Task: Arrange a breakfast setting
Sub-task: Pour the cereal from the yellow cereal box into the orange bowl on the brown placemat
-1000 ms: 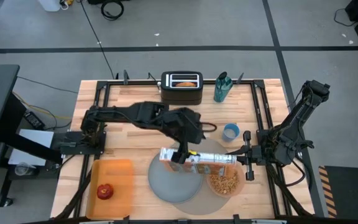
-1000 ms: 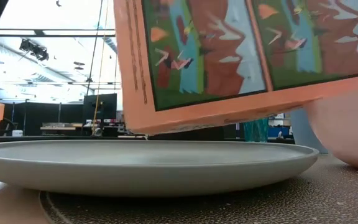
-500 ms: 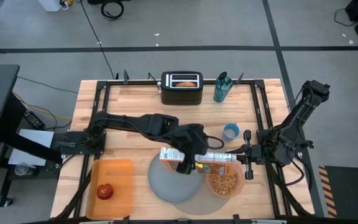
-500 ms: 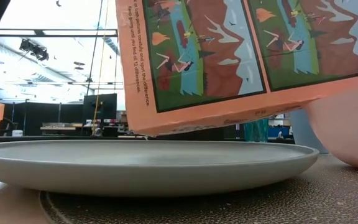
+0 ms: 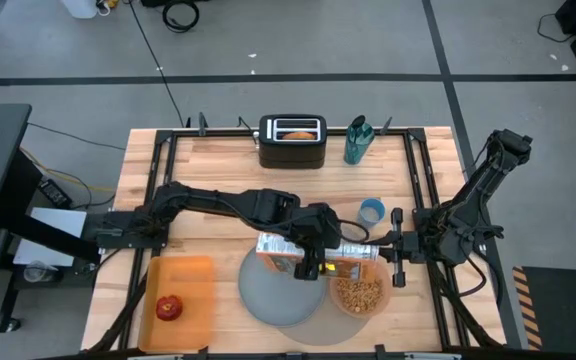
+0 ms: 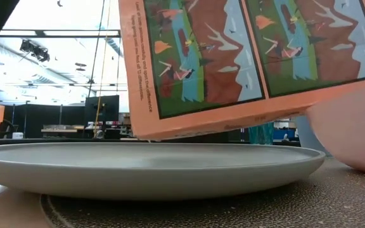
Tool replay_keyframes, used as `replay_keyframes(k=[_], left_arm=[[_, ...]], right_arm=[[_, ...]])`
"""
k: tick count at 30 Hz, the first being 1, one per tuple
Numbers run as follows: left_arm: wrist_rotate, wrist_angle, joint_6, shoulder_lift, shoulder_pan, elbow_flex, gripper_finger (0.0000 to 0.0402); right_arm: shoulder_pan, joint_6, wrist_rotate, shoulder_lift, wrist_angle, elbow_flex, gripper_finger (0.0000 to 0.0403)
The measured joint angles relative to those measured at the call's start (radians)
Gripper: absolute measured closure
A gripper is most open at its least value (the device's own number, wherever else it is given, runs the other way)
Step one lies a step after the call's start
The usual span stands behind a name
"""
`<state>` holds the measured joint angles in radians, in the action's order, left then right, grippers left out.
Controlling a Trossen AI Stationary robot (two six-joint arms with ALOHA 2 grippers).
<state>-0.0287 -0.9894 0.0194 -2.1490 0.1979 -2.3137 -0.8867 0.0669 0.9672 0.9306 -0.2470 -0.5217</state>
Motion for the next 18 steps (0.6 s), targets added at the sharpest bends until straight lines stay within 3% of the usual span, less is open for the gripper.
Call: replay_keyframes(k=[9,18], left_arm=[[0.005,0.000,-0.031,-0.013,-0.009,0.000,0.0102],[0.008,0.004,-0.031,-0.013,-0.011,0.000,0.0212]], right_arm=[[-0.001,-0.008,-0.016,0.000,-0.008,0.000,0.0392],[-0.001,-0.012,-0.024,0.000,-0.011,0.000,0.0375]])
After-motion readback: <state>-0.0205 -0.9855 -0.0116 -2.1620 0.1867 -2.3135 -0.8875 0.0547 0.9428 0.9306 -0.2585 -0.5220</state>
